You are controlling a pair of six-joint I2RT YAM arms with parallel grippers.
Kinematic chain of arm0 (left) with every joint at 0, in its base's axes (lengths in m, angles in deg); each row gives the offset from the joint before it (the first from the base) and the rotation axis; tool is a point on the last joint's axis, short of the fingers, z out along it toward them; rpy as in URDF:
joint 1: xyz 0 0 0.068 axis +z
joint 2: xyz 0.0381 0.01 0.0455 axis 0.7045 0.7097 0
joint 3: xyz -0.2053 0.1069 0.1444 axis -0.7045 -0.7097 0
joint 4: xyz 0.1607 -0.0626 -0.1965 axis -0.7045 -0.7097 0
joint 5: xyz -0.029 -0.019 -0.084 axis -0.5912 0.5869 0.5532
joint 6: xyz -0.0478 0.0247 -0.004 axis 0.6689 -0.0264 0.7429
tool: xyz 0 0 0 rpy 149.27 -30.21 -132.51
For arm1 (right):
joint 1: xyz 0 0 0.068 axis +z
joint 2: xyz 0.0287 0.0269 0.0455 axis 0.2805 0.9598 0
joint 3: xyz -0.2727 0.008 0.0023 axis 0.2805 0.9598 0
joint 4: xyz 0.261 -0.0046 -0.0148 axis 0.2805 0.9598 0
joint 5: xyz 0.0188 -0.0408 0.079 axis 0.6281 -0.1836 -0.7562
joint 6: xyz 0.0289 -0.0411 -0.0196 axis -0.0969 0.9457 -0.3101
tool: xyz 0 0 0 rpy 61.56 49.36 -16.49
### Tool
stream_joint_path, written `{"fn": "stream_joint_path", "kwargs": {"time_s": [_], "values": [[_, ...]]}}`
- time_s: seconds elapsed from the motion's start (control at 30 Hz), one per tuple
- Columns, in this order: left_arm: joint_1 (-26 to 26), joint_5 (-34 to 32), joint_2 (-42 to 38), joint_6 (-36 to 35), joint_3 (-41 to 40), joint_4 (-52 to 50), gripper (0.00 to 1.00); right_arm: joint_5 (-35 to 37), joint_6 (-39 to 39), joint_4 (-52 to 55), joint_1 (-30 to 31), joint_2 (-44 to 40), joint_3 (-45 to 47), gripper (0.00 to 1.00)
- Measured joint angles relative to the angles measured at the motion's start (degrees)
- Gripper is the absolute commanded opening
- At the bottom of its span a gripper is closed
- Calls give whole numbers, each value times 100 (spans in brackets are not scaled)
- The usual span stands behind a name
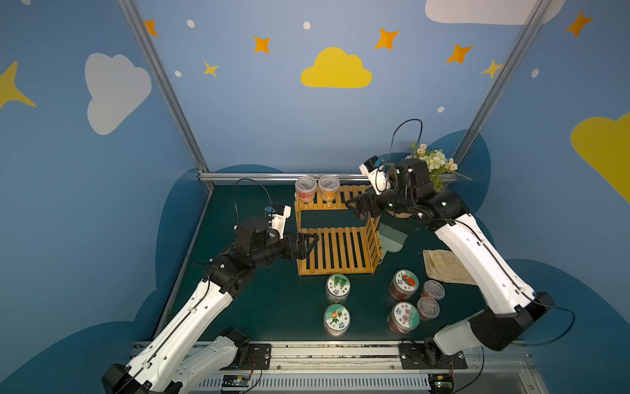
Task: Place the seed container on the shelf
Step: Pick up the seed jar at the center of the board.
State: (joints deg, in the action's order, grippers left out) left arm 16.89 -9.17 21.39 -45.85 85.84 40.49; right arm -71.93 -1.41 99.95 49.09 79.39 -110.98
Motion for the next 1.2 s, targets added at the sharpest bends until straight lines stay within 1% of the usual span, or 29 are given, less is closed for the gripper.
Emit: {"fn": "stream_joint_path", "kwargs": {"time_s": [0.1, 0.2, 0.3, 0.43, 0.53, 0.6, 0.67, 0.73, 0.83, 0.93, 1.2], "values": [[-164, 170, -74, 11, -247, 168, 100, 450, -385, -125, -118, -1137, 1309, 97], [-584, 186, -66, -37, -426, 286, 100, 966, -920, -35, -503, -2114, 2406, 93], [-1176, 81, 98, -162, -444, 413, 100, 1248, -1519, 210, -1152, -2824, 3252, 91], [-1893, -131, 586, -317, -398, 723, 100, 1279, -2175, 601, -2216, -3425, 4103, 87], [-2337, -269, 1126, -415, -240, 940, 100, 1099, -2518, 743, -3027, -3554, 4529, 86], [-2590, -404, 1530, -490, -28, 1027, 100, 935, -2677, 804, -3591, -3528, 4730, 88], [-2820, -507, 1934, -566, 245, 1088, 100, 798, -2789, 844, -4076, -3440, 4861, 95], [-3034, -590, 2378, -656, 603, 1152, 100, 726, -2850, 874, -4452, -3373, 4933, 98], [-3239, -597, 2898, -756, 1064, 1244, 100, 614, -2914, 903, -4780, -3320, 4975, 98], [-3348, -542, 3324, -815, 1440, 1303, 100, 501, -2979, 914, -4942, -3220, 4975, 98], [-3366, -332, 3941, -848, 1987, 1287, 100, 205, -3104, 922, -5228, -2787, 5204, 98]]}}
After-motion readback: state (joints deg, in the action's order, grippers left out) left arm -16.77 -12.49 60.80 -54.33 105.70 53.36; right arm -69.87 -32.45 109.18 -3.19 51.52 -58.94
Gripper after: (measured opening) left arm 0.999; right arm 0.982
